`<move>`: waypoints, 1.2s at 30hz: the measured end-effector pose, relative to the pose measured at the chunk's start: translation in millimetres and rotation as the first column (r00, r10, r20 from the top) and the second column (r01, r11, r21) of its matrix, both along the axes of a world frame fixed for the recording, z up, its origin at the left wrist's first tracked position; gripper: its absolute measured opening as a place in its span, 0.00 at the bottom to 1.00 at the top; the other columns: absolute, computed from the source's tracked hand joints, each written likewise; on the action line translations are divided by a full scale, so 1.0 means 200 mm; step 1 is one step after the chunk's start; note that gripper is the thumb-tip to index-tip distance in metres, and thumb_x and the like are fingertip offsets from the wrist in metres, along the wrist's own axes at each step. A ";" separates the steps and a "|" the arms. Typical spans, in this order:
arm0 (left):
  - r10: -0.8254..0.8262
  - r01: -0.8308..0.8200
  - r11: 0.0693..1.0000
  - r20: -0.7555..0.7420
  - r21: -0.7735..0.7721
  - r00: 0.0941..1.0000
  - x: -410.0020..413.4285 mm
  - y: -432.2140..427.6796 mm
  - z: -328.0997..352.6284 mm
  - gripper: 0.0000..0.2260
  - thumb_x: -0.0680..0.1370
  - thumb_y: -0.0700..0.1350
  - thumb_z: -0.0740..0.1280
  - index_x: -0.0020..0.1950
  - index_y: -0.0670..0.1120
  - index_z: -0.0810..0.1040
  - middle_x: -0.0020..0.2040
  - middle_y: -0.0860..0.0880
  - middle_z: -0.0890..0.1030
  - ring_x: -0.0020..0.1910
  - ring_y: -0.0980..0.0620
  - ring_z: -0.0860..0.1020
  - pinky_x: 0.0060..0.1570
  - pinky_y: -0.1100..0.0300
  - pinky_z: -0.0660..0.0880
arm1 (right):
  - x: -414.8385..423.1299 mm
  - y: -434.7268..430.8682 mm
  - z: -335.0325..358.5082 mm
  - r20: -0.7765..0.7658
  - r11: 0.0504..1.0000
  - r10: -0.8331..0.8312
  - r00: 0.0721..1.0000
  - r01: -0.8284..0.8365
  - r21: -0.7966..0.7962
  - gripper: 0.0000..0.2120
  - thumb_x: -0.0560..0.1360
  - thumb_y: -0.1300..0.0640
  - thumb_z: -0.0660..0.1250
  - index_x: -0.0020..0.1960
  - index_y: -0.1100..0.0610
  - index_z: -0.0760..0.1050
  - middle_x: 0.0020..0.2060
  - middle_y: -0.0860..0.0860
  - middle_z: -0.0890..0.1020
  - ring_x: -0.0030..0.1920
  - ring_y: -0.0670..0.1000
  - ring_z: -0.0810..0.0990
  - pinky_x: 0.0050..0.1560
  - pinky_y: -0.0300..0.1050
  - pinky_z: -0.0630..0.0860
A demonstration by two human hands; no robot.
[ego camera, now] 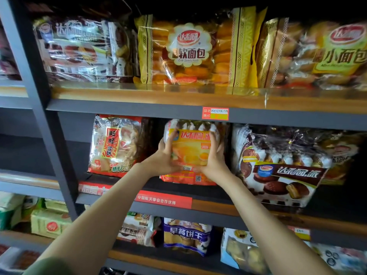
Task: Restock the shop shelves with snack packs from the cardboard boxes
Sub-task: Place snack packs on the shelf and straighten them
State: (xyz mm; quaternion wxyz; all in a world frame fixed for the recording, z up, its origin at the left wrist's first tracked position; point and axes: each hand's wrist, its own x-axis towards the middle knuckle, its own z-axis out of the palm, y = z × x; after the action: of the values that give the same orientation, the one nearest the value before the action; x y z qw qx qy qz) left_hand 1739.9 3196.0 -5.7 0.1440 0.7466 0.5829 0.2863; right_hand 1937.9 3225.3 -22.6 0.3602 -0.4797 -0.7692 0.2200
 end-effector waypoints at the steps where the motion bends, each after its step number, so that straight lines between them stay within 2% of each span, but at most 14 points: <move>1: 0.010 -0.009 0.999 -0.023 0.031 1.000 0.02 0.01 -0.02 0.55 0.71 0.49 0.76 0.65 0.74 0.27 0.77 0.43 0.43 0.70 0.42 0.66 0.65 0.53 0.70 | 0.00 0.01 -0.02 0.038 0.999 -0.046 0.998 0.046 0.005 0.60 0.68 0.54 0.77 0.74 0.39 0.28 0.75 0.58 0.34 0.77 0.60 0.46 0.73 0.60 0.59; 3: 0.032 -0.027 0.994 -0.053 0.102 0.998 0.06 0.04 -0.04 0.55 0.71 0.51 0.76 0.66 0.71 0.27 0.77 0.39 0.41 0.75 0.37 0.59 0.69 0.48 0.66 | -0.02 0.00 -0.03 0.236 0.973 -0.183 0.954 0.141 0.185 0.59 0.71 0.52 0.75 0.73 0.43 0.25 0.74 0.58 0.29 0.76 0.60 0.34 0.75 0.62 0.47; 5: 0.057 -0.041 0.989 -0.112 0.143 0.992 0.10 0.07 -0.05 0.53 0.72 0.53 0.74 0.67 0.66 0.27 0.77 0.35 0.38 0.76 0.35 0.52 0.71 0.44 0.62 | -0.05 -0.01 -0.02 0.416 0.908 -0.264 0.870 0.078 0.412 0.60 0.70 0.49 0.74 0.71 0.44 0.22 0.71 0.53 0.23 0.72 0.57 0.24 0.71 0.61 0.30; 7: 0.119 -0.078 0.980 -0.223 0.184 0.968 0.15 0.10 -0.07 0.52 0.73 0.56 0.72 0.68 0.60 0.25 0.77 0.35 0.37 0.77 0.35 0.52 0.72 0.44 0.59 | -0.08 0.00 -0.02 0.517 0.869 -0.289 0.806 -0.006 0.495 0.61 0.70 0.48 0.74 0.71 0.45 0.20 0.70 0.50 0.23 0.71 0.56 0.22 0.67 0.58 0.23; 9: 0.189 -0.148 0.976 -0.289 0.161 0.938 0.20 0.12 -0.09 0.52 0.74 0.58 0.70 0.70 0.51 0.24 0.76 0.36 0.35 0.77 0.37 0.46 0.74 0.44 0.53 | -0.09 0.05 -0.04 0.532 0.832 -0.372 0.761 0.020 0.554 0.63 0.66 0.49 0.77 0.75 0.48 0.27 0.76 0.51 0.35 0.75 0.56 0.31 0.72 0.60 0.31; 12: 0.122 -0.120 0.992 -0.266 0.025 0.956 0.27 0.15 -0.09 0.53 0.76 0.49 0.70 0.69 0.49 0.21 0.74 0.36 0.28 0.76 0.36 0.37 0.75 0.45 0.49 | -0.06 0.12 -0.10 0.494 0.785 -0.491 0.717 0.118 0.609 0.65 0.57 0.52 0.80 0.79 0.50 0.38 0.78 0.51 0.54 0.77 0.56 0.50 0.73 0.61 0.48; 18: 0.087 -0.092 0.996 -0.207 -0.013 0.974 0.26 0.24 -0.13 0.51 0.76 0.35 0.66 0.63 0.61 0.20 0.75 0.42 0.28 0.78 0.41 0.42 0.71 0.49 0.63 | -0.03 0.25 -0.15 0.512 0.744 -0.551 0.659 0.109 0.660 0.57 0.60 0.52 0.80 0.79 0.50 0.48 0.77 0.50 0.54 0.77 0.55 0.50 0.74 0.60 0.51; 21: 0.055 -0.067 0.997 -0.215 -0.044 0.975 0.24 0.23 -0.17 0.50 0.77 0.35 0.65 0.65 0.64 0.22 0.76 0.43 0.30 0.78 0.41 0.46 0.69 0.48 0.66 | -0.05 0.25 -0.16 0.532 0.775 -0.546 0.647 0.149 0.614 0.56 0.64 0.56 0.78 0.79 0.50 0.43 0.78 0.51 0.48 0.77 0.56 0.39 0.74 0.61 0.40; 23: 0.055 -0.070 0.996 -0.256 -0.052 0.965 0.21 0.21 -0.19 0.48 0.78 0.39 0.65 0.68 0.62 0.24 0.78 0.42 0.35 0.77 0.40 0.52 0.70 0.47 0.65 | -0.06 0.23 -0.13 0.567 0.818 -0.502 0.653 0.147 0.556 0.56 0.69 0.60 0.73 0.76 0.50 0.31 0.76 0.51 0.35 0.72 0.55 0.24 0.70 0.60 0.27; 25: 0.077 -0.078 0.997 -0.276 0.009 0.958 0.18 0.14 -0.18 0.43 0.79 0.43 0.65 0.76 0.57 0.33 0.79 0.41 0.45 0.77 0.40 0.55 0.72 0.47 0.60 | -0.11 0.17 -0.08 0.607 0.879 -0.418 0.676 0.131 0.459 0.54 0.74 0.60 0.68 0.72 0.50 0.21 0.71 0.52 0.25 0.68 0.56 0.19 0.68 0.61 0.24; 27: 0.060 -0.041 0.989 -0.131 0.145 0.990 0.14 0.02 -0.17 0.29 0.80 0.41 0.63 0.79 0.51 0.56 0.76 0.41 0.62 0.74 0.43 0.62 0.71 0.57 0.60 | -0.17 0.05 -0.03 0.561 0.939 -0.291 0.775 0.117 0.325 0.49 0.77 0.56 0.66 0.75 0.51 0.26 0.73 0.54 0.27 0.72 0.60 0.26 0.72 0.62 0.33; 29: 0.053 -0.073 0.947 0.072 0.311 0.996 0.09 -0.16 -0.19 0.18 0.80 0.39 0.61 0.70 0.45 0.73 0.67 0.45 0.76 0.66 0.48 0.73 0.64 0.65 0.65 | -0.24 -0.12 -0.02 0.435 0.966 -0.162 0.886 0.051 0.254 0.40 0.78 0.52 0.64 0.79 0.52 0.40 0.77 0.55 0.39 0.77 0.59 0.39 0.74 0.59 0.44; 32: 0.082 -0.184 0.898 0.257 0.399 0.963 0.00 -0.48 -0.30 0.15 0.80 0.46 0.59 0.65 0.48 0.76 0.57 0.53 0.79 0.54 0.59 0.76 0.52 0.70 0.71 | -0.34 -0.37 -0.11 0.253 0.952 0.027 0.967 -0.102 0.288 0.30 0.77 0.56 0.66 0.76 0.55 0.58 0.75 0.54 0.59 0.75 0.55 0.56 0.72 0.52 0.56; 36: 0.256 -0.328 0.890 0.248 0.318 0.934 -0.22 -0.78 -0.60 0.15 0.80 0.48 0.57 0.64 0.48 0.75 0.57 0.53 0.79 0.55 0.57 0.75 0.51 0.71 0.69 | -0.60 -0.57 -0.32 0.161 0.920 0.212 0.964 -0.252 0.300 0.24 0.73 0.61 0.68 0.68 0.57 0.70 0.64 0.52 0.74 0.66 0.53 0.70 0.68 0.55 0.65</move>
State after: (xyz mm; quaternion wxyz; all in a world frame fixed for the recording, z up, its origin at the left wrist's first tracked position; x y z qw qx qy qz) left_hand 1695.8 3039.0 -126.4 0.0197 0.6312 0.6104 0.4782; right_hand 1818.8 3111.7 -86.4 0.3551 -0.3334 -0.8671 0.1039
